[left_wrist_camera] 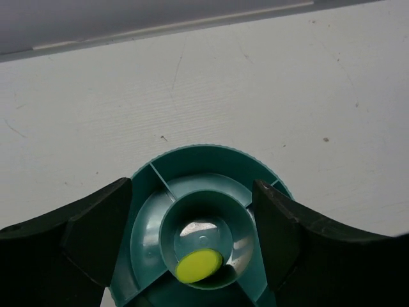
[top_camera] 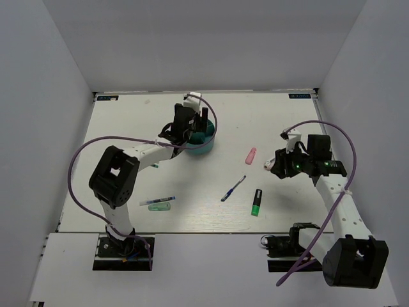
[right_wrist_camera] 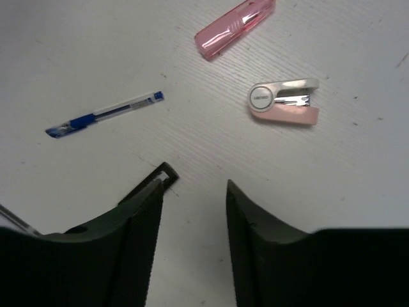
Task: Sort the stationery into containers
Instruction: Place the pen in the storage box, then pick up the pen from the center of the board.
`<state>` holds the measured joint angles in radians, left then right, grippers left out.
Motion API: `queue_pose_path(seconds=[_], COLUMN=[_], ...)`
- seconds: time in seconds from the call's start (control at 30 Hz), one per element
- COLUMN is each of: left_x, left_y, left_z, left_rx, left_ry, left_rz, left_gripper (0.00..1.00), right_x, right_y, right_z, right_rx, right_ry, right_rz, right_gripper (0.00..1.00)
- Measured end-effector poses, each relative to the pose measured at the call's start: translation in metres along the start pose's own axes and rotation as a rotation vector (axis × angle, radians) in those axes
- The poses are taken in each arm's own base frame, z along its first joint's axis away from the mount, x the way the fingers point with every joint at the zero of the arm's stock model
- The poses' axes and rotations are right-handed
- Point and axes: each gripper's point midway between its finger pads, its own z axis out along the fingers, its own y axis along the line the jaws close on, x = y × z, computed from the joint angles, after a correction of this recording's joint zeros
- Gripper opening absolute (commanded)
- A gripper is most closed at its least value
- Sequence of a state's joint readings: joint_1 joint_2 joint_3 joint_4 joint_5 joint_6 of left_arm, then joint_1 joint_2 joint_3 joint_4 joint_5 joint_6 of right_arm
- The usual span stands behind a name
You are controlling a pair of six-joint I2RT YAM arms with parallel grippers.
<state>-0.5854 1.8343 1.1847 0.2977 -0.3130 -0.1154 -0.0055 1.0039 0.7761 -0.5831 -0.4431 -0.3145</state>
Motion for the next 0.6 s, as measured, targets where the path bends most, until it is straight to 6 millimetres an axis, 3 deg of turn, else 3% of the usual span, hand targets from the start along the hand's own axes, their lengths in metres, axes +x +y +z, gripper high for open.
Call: queue_pose_path(seconds=[0.07, 0.1, 0.2, 0.23, 0.3, 0.33, 0.37, 0.43, 0.47, 0.57, 0.6], left_x=[-0.009, -0.015, -0.037, -0.045, -0.061, -0.071, -0.080, -0.091, -0.095, -0.092, -0.083], left_y=[0.002, 0.003, 0.004, 0.005, 0.008, 0.009, 0.012, 0.018, 0.022, 0.035, 0.040], left_z=[-0.004, -0.007, -0.018, -0.023, -0.039, -0.048, -0.061, -0.089, -0.106, -0.151, -0.164], left_rx=[-0.004, -0.006, -0.004, -0.004, -0.002, 0.000, 0.003, 0.009, 0.010, 0.005, -0.001], left_ry=[-0.015, -0.026, -0.066, -0.076, -0.091, -0.099, -0.103, -0.101, -0.097, -0.072, -0.049], left_rz=[-0.007, -0.010, -0.030, -0.040, -0.052, -0.059, -0.067, -0.091, -0.112, -0.173, -0.190], left_gripper=[0.86, 0.80, 0.54, 0.31, 0.18, 0.18, 0.24, 0.54, 0.64, 0.70, 0.70], right_x=[0.003, 0.004, 0.012, 0.014, 0.015, 0.013, 0.013, 0.019, 0.025, 0.044, 0.049], right_y=[0.005, 0.007, 0.012, 0.014, 0.020, 0.024, 0.027, 0.037, 0.042, 0.057, 0.061], right_z=[0.001, 0.002, 0.006, 0.007, 0.009, 0.011, 0.013, 0.018, 0.019, 0.022, 0.024], right_rx=[-0.034, -0.051, -0.089, -0.104, -0.141, -0.160, -0.176, -0.205, -0.216, -0.238, -0.241], right_ry=[0.009, 0.016, 0.055, 0.076, 0.128, 0.152, 0.171, 0.218, 0.252, 0.365, 0.402], right_rz=[-0.017, -0.019, 0.009, 0.020, 0.038, 0.039, 0.039, 0.044, 0.054, 0.088, 0.102], right_gripper=[0.23, 0.09, 0.06, 0.06, 0.06, 0.16, 0.24, 0.39, 0.44, 0.58, 0.63])
